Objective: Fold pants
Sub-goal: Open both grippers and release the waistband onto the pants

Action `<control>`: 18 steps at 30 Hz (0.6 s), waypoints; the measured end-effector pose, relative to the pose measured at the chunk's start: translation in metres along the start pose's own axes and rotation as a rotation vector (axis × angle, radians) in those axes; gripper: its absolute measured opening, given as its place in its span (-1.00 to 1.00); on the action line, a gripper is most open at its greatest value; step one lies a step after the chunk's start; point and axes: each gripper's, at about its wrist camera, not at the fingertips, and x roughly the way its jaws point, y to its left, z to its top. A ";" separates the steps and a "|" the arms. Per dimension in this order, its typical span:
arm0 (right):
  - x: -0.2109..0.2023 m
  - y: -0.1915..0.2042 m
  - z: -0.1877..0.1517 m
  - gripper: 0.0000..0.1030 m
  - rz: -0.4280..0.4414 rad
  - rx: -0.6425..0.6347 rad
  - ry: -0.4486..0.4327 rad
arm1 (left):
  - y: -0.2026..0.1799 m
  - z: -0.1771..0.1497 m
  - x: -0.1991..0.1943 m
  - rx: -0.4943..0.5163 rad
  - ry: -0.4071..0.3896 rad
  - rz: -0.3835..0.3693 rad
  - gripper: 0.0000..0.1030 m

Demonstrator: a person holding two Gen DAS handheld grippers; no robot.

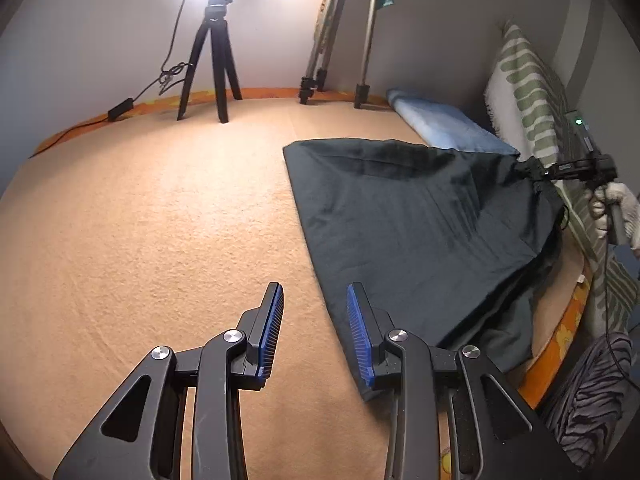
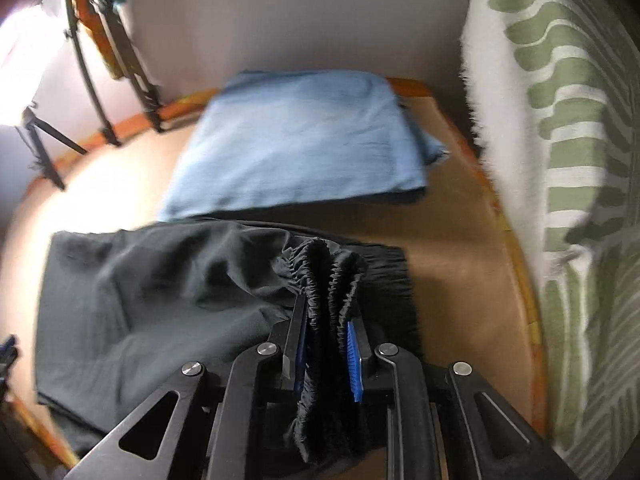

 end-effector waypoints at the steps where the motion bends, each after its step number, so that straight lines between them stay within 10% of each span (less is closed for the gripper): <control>1: 0.005 -0.001 0.001 -0.68 -0.002 0.010 0.010 | -0.001 -0.002 0.000 0.007 0.003 0.003 -0.39; 10: -0.010 -0.010 0.002 -0.10 -0.035 0.082 -0.041 | -0.011 -0.014 0.011 -0.001 0.055 -0.046 -0.32; 18: -0.070 0.047 0.003 0.09 0.152 0.028 -0.173 | -0.011 -0.022 0.024 -0.113 0.059 -0.074 -0.16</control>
